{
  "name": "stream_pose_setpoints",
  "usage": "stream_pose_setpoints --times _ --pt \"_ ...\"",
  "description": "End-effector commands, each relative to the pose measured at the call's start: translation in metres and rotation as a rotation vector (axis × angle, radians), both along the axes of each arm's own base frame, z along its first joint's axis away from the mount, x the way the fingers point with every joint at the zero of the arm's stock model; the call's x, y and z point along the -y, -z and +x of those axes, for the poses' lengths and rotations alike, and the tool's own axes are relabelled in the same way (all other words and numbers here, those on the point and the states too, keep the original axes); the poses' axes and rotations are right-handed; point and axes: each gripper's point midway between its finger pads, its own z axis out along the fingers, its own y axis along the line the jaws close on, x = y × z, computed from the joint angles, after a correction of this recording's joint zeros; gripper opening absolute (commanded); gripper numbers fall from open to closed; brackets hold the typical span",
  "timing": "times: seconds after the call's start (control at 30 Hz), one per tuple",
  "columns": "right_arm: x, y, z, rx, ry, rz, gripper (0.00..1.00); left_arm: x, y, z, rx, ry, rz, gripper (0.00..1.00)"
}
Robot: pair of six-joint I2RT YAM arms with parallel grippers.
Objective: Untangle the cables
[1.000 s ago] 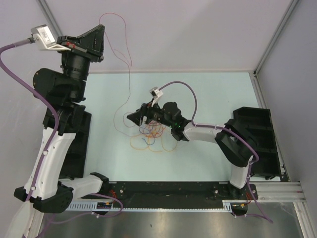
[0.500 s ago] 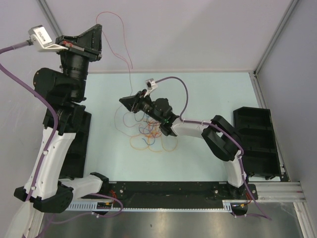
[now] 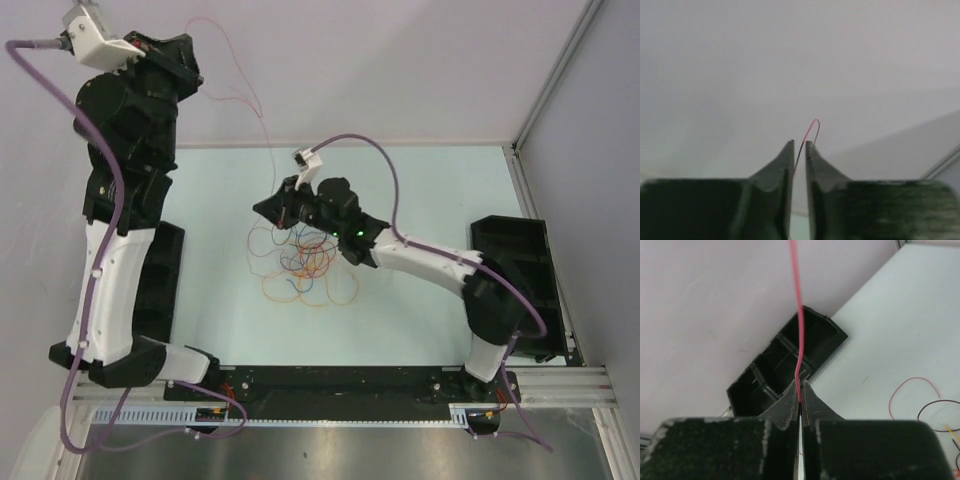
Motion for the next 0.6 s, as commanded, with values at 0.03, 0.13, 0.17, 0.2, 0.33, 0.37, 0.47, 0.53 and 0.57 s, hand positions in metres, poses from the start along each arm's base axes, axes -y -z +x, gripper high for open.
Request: stream_pose_setpoints --times 0.03,0.13,0.17,0.2,0.33,0.37,0.47,0.53,0.57 --pt "0.066 -0.123 -0.041 0.121 -0.008 0.023 0.0 -0.023 0.114 0.044 -0.456 -0.163 0.188 0.37" --pt "0.085 -0.128 -0.04 0.083 0.002 -0.064 0.0 -0.02 0.169 0.043 -0.654 -0.092 0.178 0.9" --pt "0.091 -0.138 -0.042 0.063 0.004 -0.106 0.0 -0.017 0.191 0.041 -0.713 -0.075 0.191 1.0" --pt "0.095 -0.137 -0.039 0.051 0.01 -0.14 0.0 -0.016 0.184 0.028 -0.677 -0.045 0.182 1.0" --pt "0.097 -0.129 -0.035 -0.017 -0.017 -0.26 0.0 -0.017 0.196 -0.003 -0.576 0.01 0.202 1.0" --pt "0.1 -0.133 -0.039 -0.026 -0.027 -0.271 0.0 -0.015 0.182 -0.006 -0.5 0.024 0.194 1.0" --pt "0.101 -0.135 -0.043 -0.054 -0.069 -0.285 0.0 -0.001 0.158 -0.035 -0.311 0.145 0.227 1.0" --pt "0.103 -0.163 -0.048 -0.014 -0.092 -0.251 0.0 0.011 0.16 -0.045 -0.243 0.218 0.271 1.0" --pt "0.102 -0.16 -0.049 -0.027 -0.1 -0.272 0.0 0.02 0.142 -0.063 -0.149 0.285 0.282 1.0"
